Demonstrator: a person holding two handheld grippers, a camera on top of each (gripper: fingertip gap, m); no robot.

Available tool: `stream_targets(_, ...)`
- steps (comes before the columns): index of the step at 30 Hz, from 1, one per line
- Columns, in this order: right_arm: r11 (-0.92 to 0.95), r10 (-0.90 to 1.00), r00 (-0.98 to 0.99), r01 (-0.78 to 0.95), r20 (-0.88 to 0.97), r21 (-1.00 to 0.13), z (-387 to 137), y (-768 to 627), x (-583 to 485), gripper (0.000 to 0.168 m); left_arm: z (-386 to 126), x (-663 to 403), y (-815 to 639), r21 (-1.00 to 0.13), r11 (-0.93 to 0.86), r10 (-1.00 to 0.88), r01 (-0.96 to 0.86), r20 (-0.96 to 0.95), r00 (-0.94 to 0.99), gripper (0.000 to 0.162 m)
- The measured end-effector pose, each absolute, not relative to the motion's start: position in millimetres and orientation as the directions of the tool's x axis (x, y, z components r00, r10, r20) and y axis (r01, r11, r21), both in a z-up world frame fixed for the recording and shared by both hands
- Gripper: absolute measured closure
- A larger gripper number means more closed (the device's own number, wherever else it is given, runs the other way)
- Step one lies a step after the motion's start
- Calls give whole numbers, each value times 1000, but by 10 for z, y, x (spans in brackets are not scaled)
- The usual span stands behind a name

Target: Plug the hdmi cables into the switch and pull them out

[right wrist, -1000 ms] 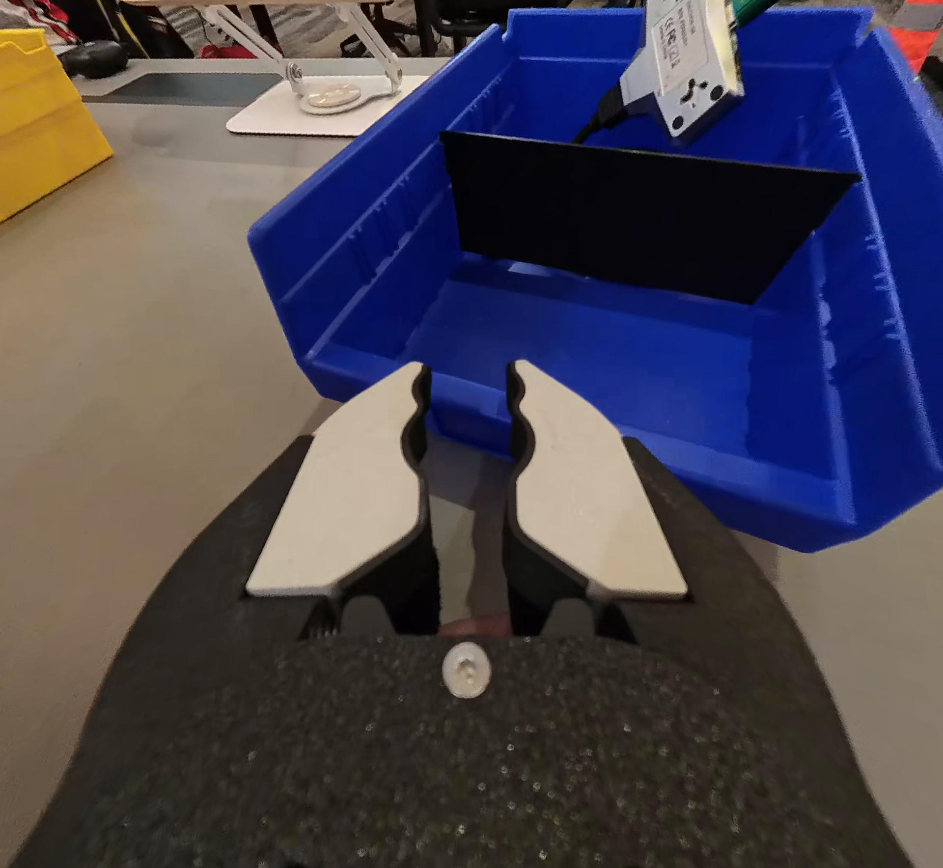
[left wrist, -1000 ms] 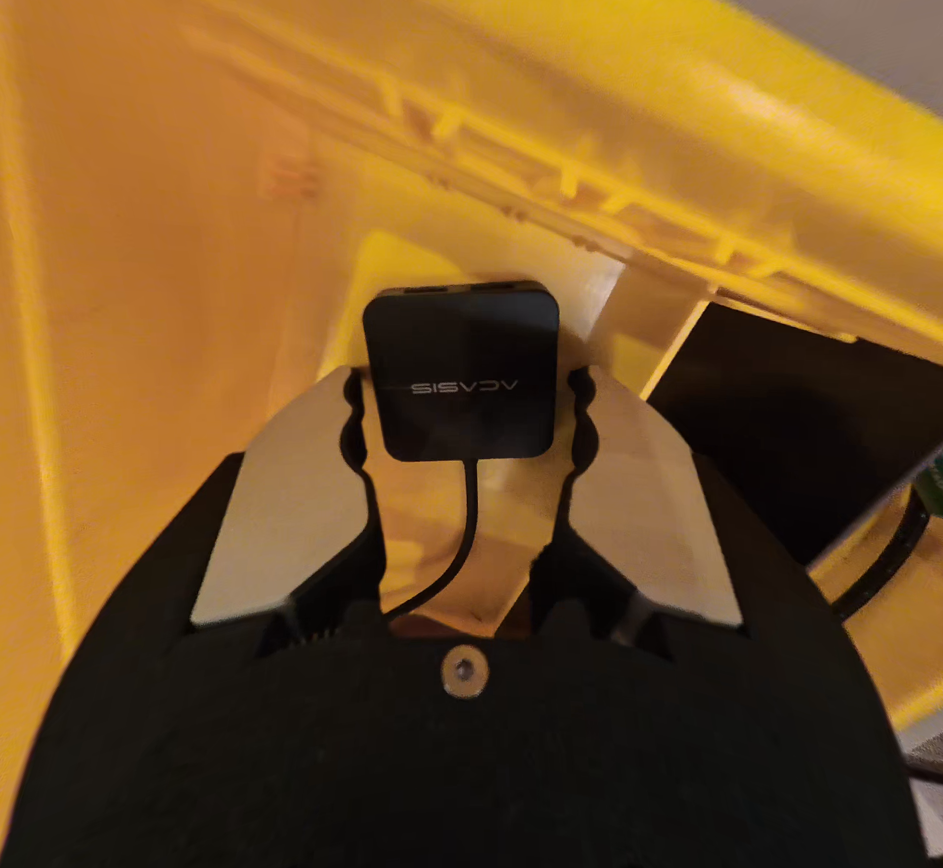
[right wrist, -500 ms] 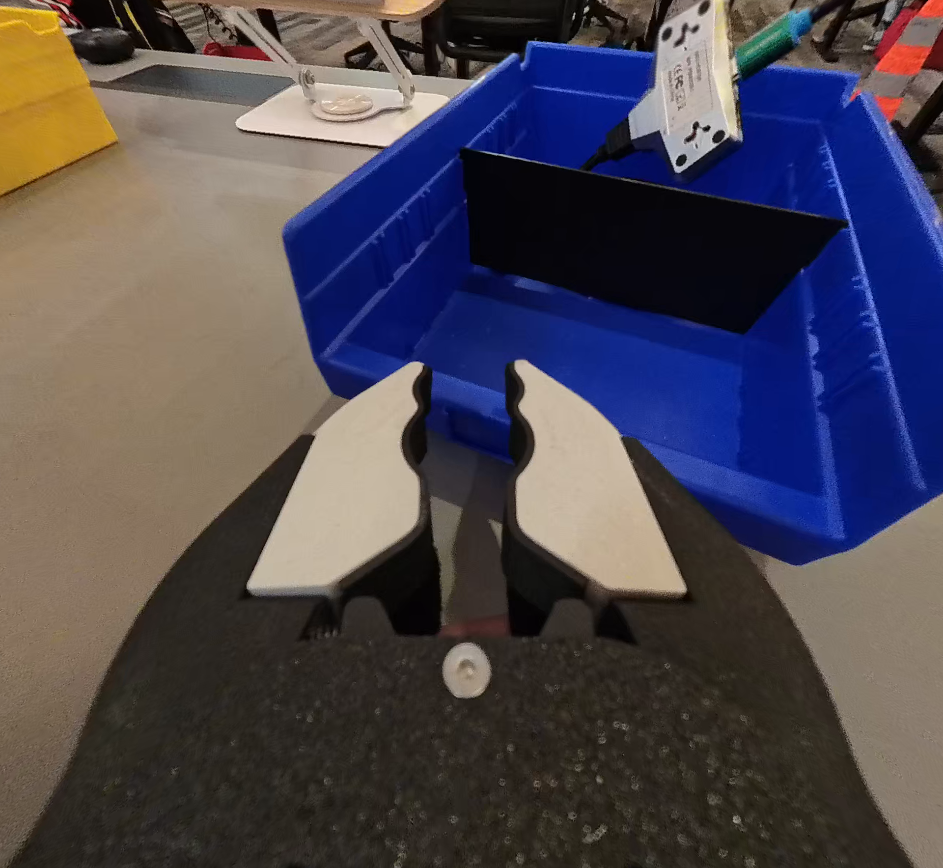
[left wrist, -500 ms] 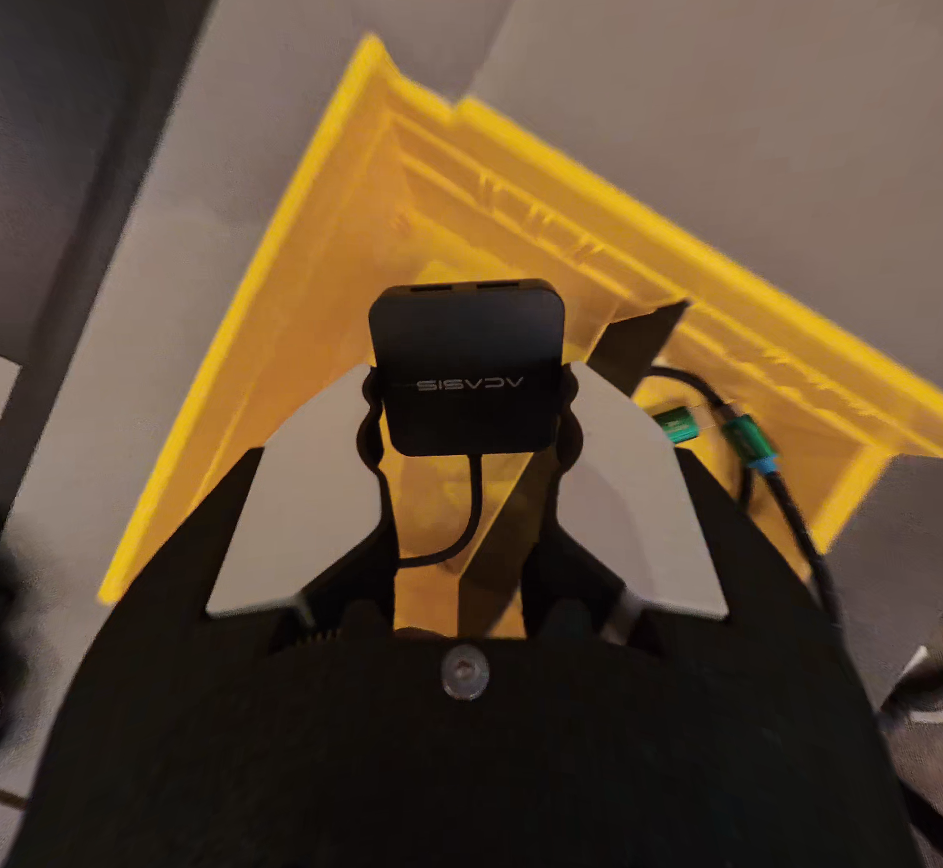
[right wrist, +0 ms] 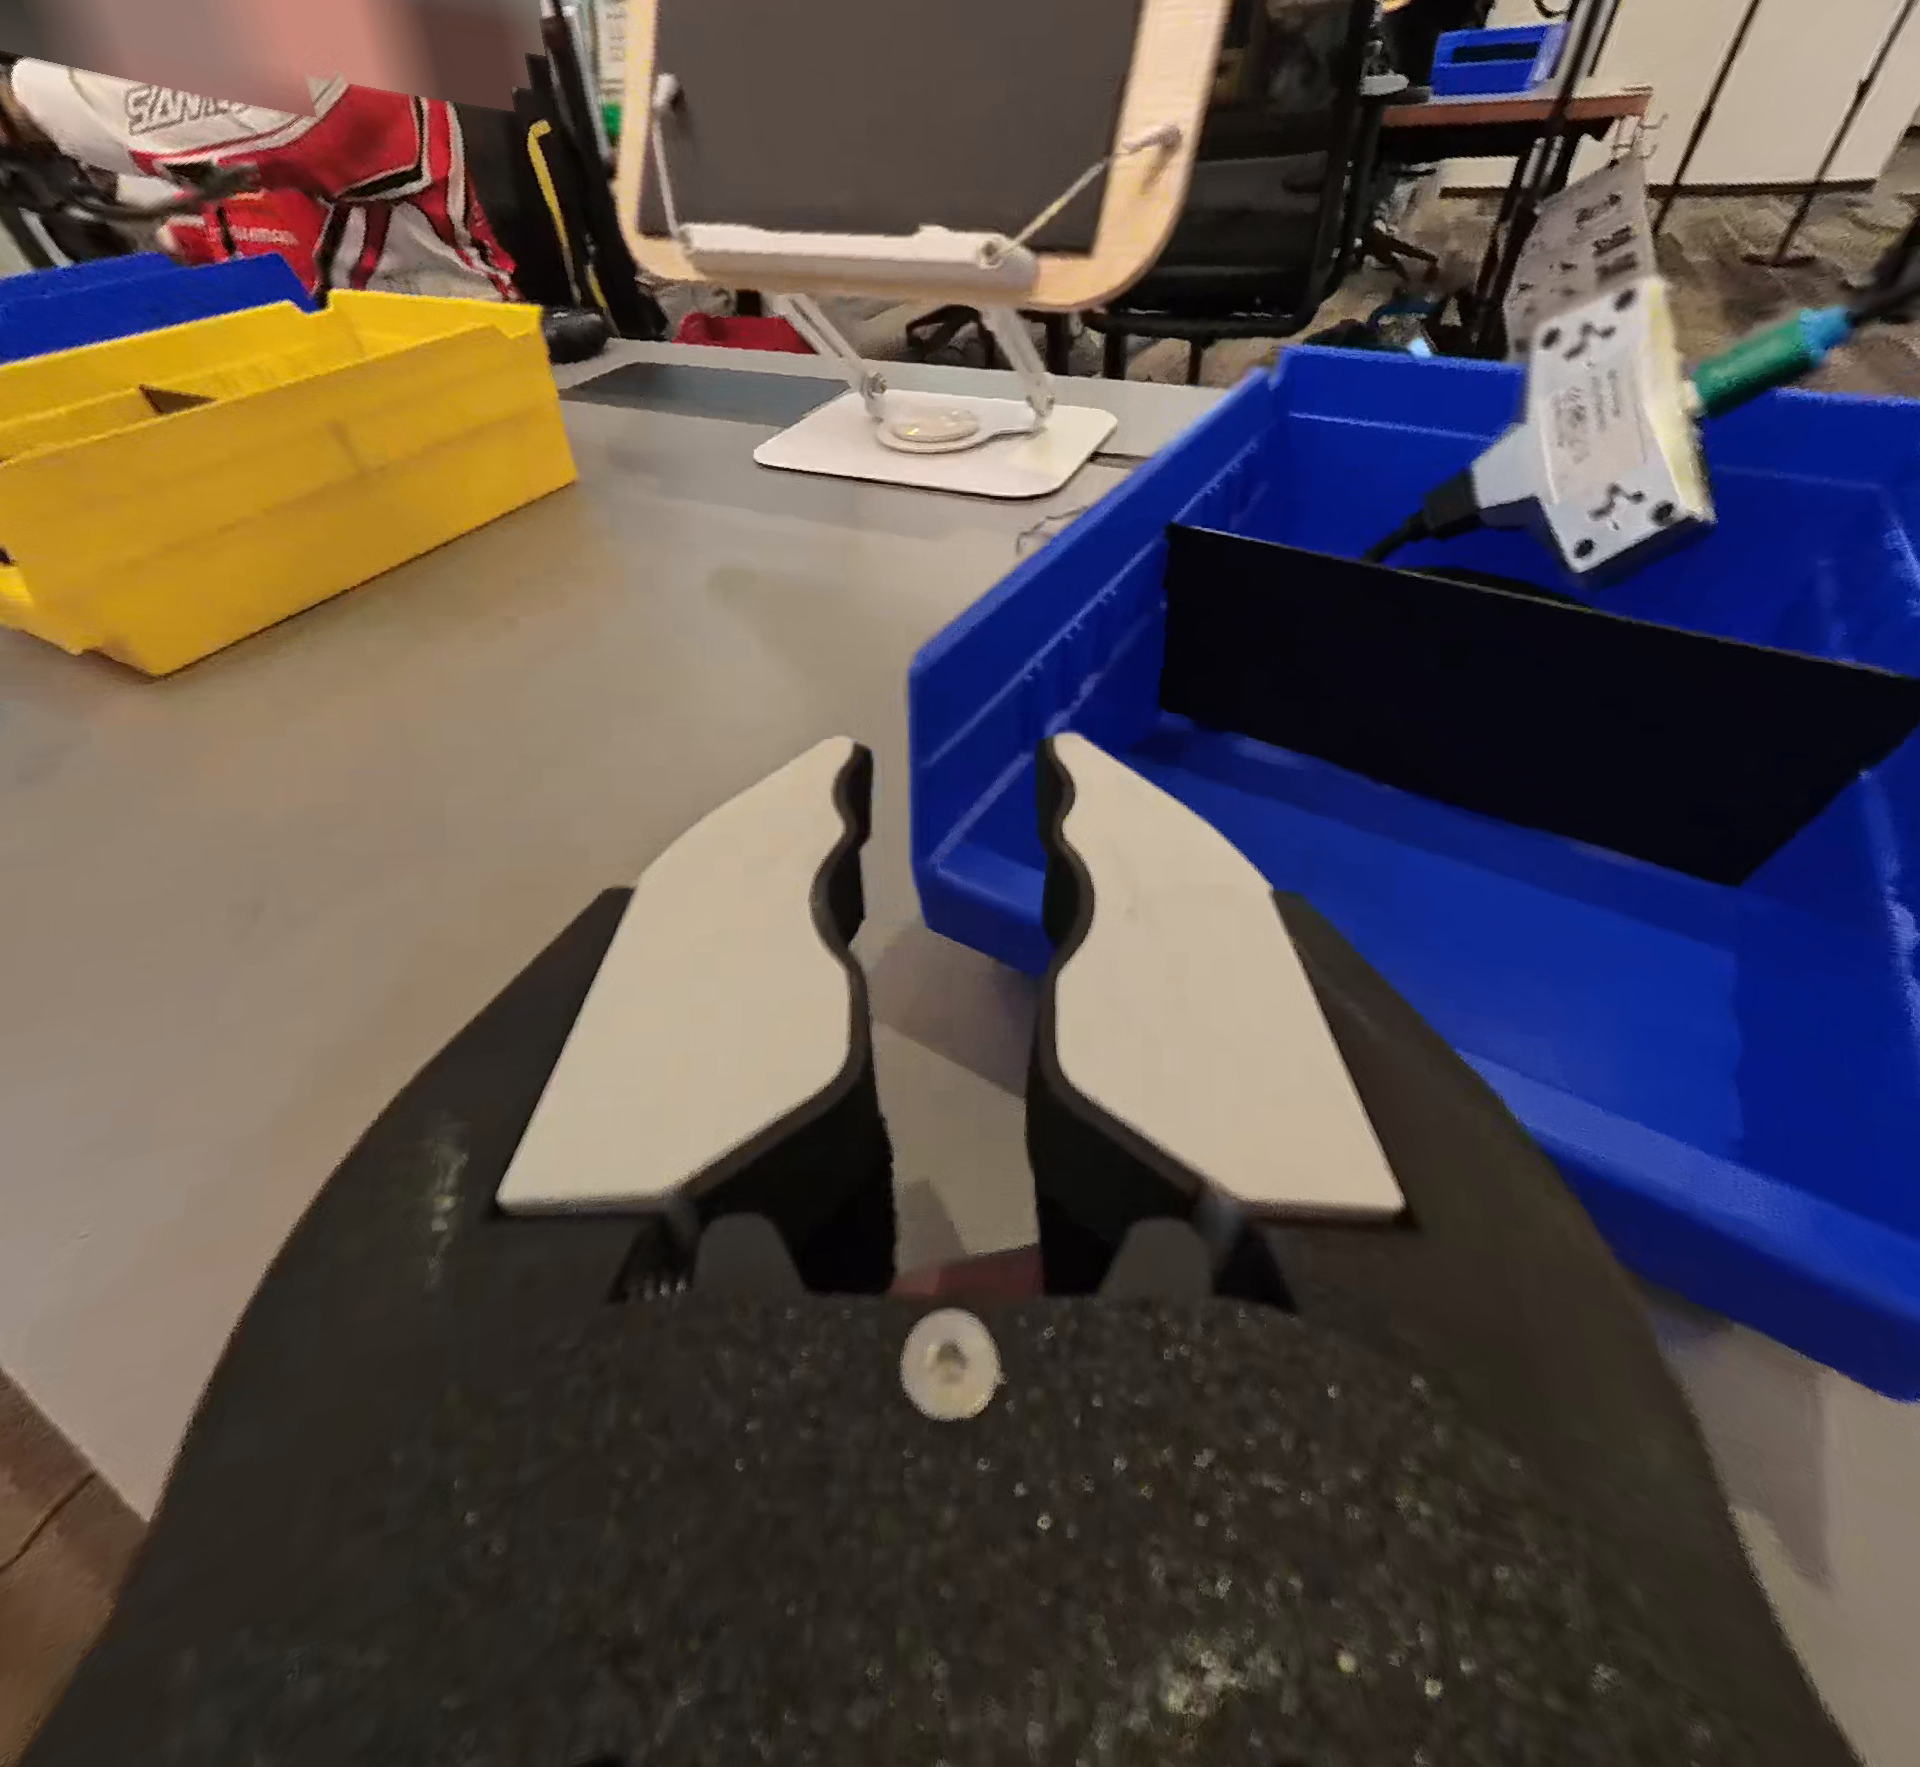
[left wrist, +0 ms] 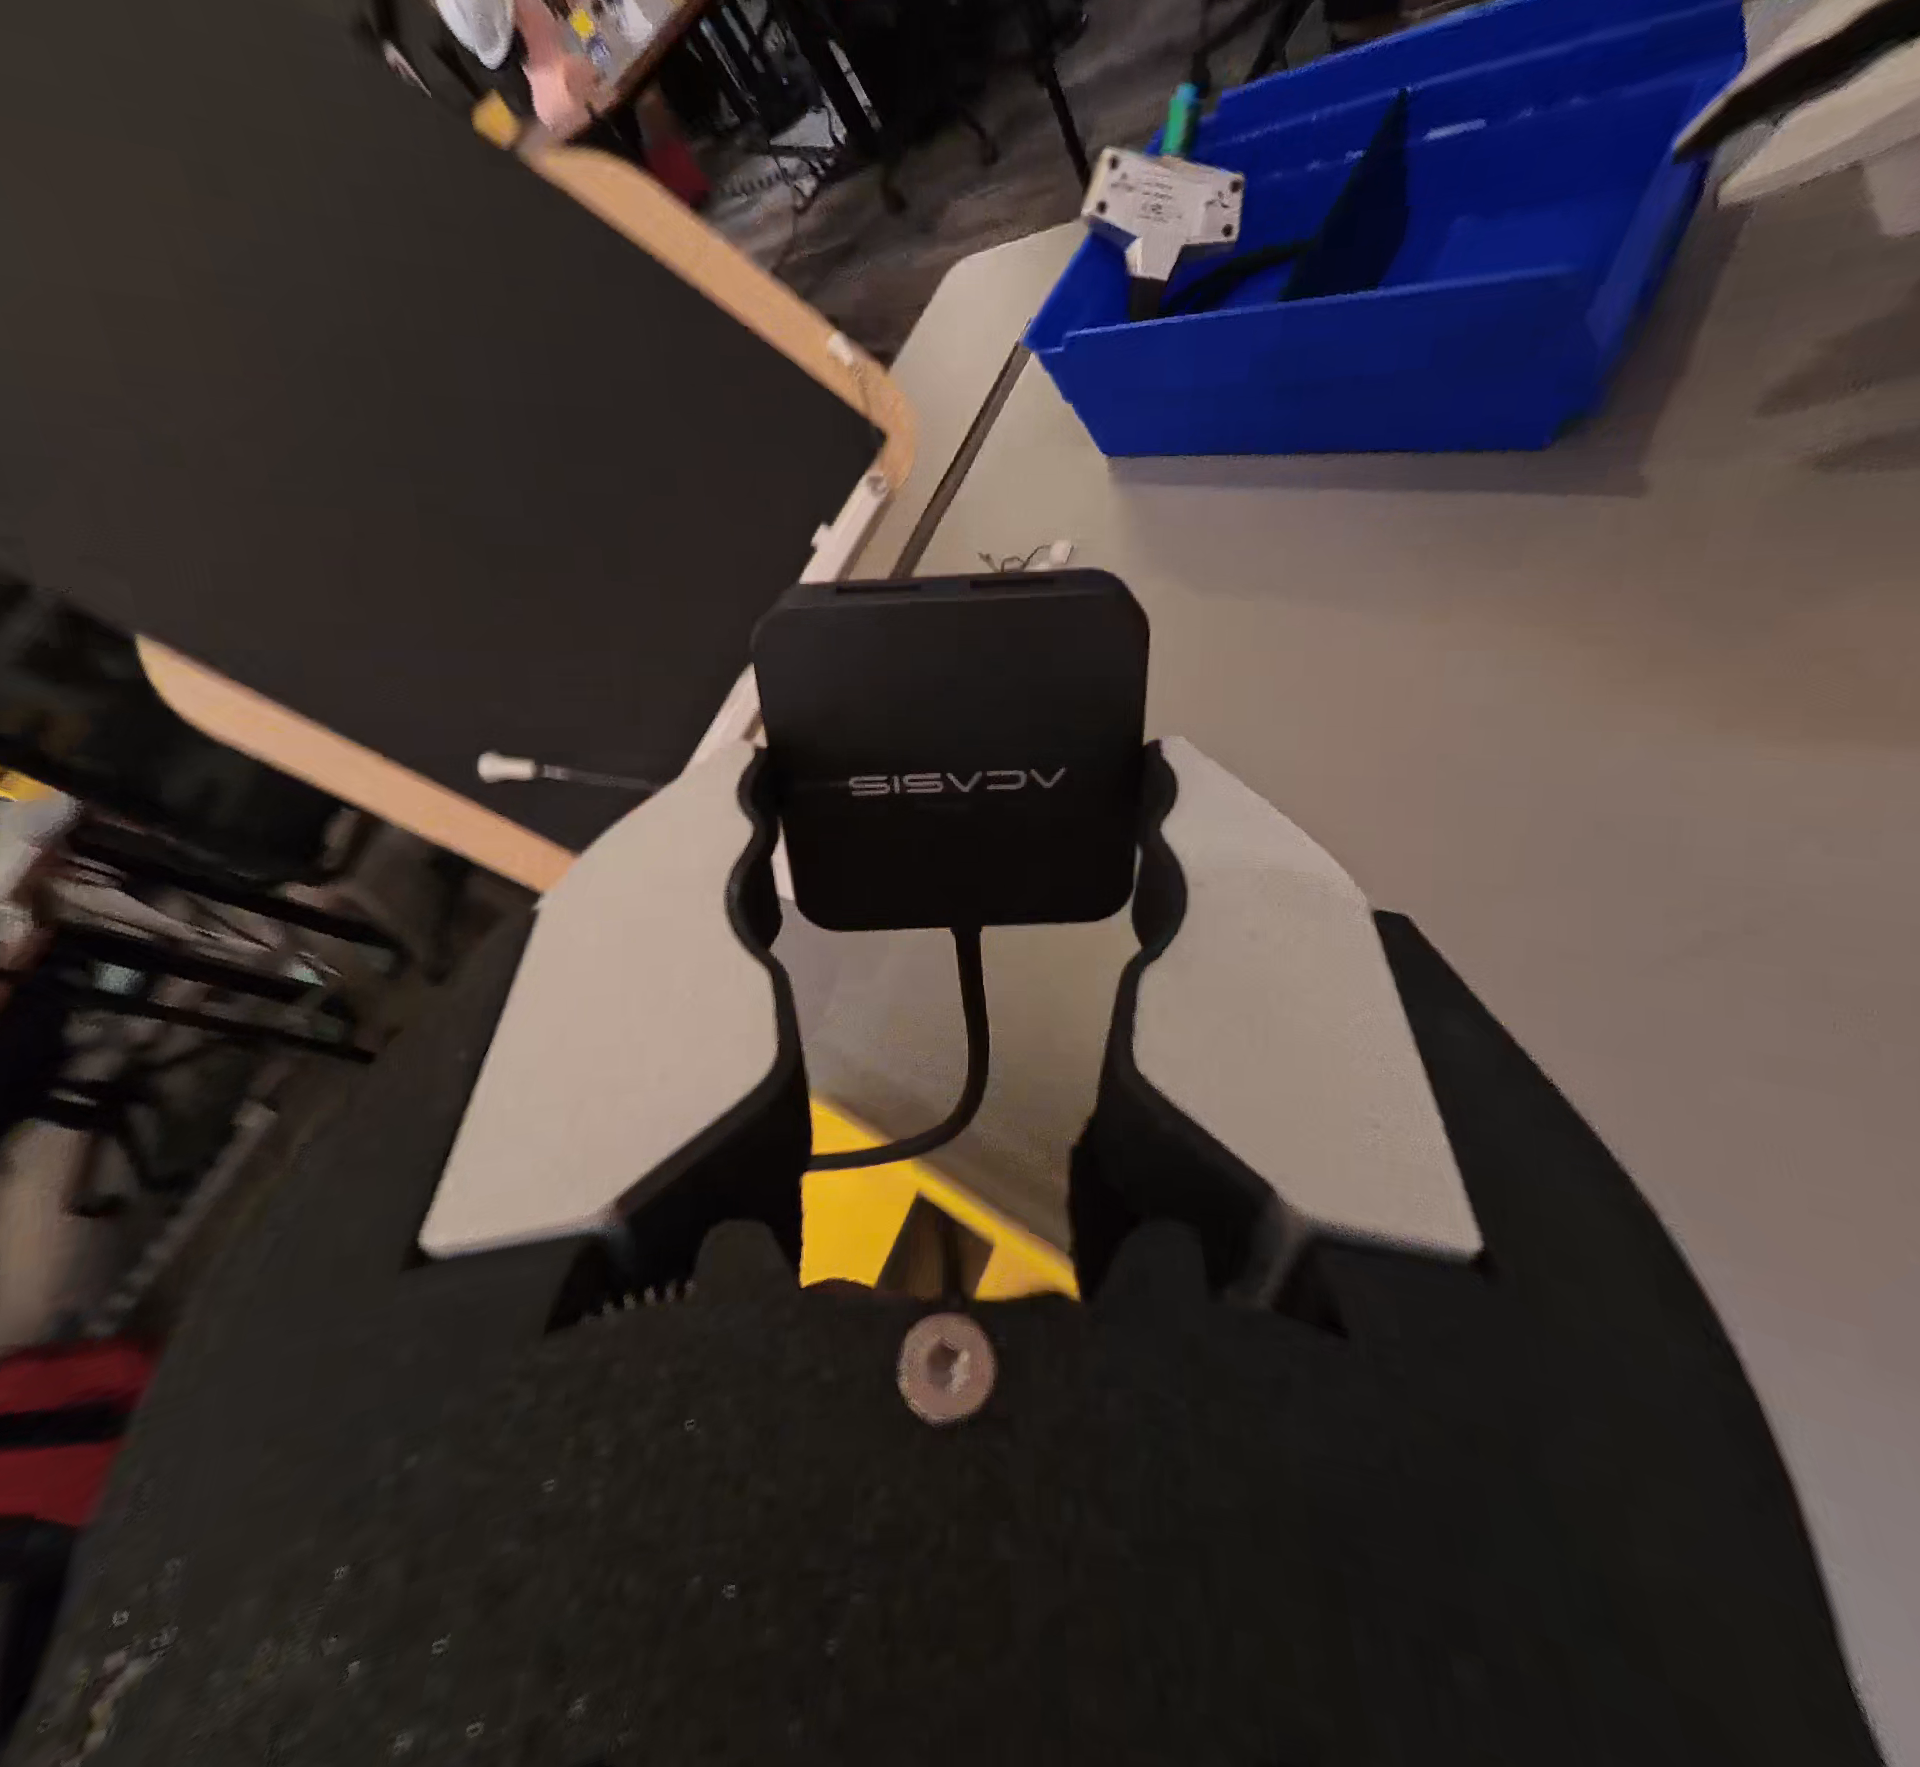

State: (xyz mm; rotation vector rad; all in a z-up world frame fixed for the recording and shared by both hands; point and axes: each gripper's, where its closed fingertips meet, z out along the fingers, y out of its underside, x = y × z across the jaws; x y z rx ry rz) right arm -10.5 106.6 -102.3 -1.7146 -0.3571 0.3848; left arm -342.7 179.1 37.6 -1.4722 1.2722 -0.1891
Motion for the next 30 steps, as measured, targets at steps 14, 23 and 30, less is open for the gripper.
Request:
stream_targets(14,-179,842,528,77,-112,-981,-572,969,-1615,131,-733,-1890,1253,-280,486,-273,-828,-948,160,96)
stream_targets(23,-158,861,503,121,-77,-980,-746,1378,-2133,155,-884,-1966,1434,-241,447,-161,-862,-969,188,96)
stream_targets(30,47,836,516,270,186,-962,-791,1902,-2328,155,-1162,-2516,1158,-538,219,-401,-814,-810,427,128)
